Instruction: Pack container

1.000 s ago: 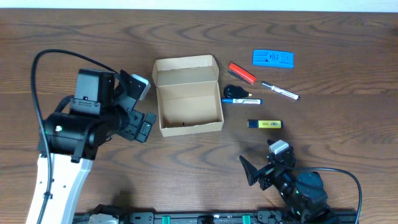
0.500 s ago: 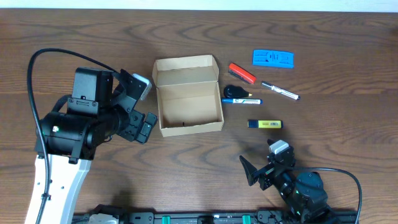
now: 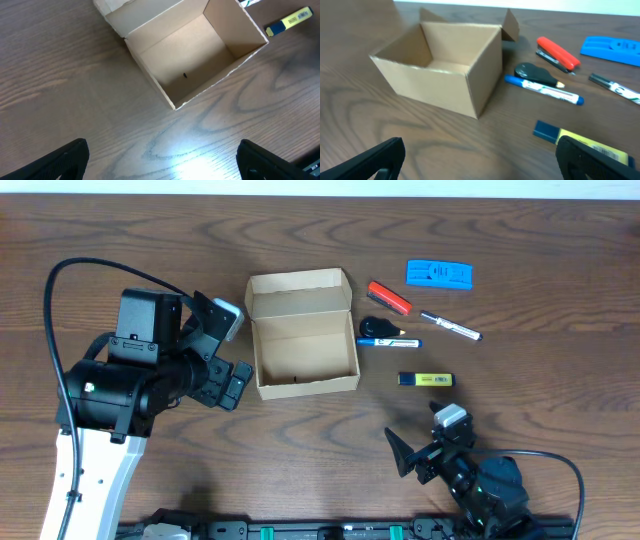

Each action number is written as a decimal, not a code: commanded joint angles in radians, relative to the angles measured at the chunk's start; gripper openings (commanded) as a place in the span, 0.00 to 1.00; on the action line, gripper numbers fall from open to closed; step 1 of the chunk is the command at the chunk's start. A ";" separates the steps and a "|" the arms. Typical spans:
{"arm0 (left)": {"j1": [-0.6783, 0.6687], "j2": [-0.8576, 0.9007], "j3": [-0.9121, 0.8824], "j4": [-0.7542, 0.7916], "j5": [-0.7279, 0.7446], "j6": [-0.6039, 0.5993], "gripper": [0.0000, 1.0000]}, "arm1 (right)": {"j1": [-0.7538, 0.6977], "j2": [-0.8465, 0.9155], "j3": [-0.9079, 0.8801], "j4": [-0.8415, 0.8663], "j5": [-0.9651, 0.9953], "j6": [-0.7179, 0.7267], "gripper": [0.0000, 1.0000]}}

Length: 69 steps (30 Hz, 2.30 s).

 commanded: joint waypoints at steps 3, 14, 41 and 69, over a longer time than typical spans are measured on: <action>0.003 0.005 0.014 -0.004 0.007 0.012 0.95 | 0.009 -0.006 -0.004 -0.007 -0.162 0.282 0.99; 0.003 0.005 0.014 -0.004 0.007 0.012 0.95 | -0.038 0.060 0.006 0.084 -0.145 0.310 0.99; 0.003 0.005 0.014 -0.004 0.007 0.012 0.95 | -0.407 1.361 0.953 -0.054 0.132 -0.468 0.99; 0.003 0.005 0.014 -0.004 0.007 0.012 0.95 | -0.544 2.311 1.911 -0.366 -0.101 -1.144 0.99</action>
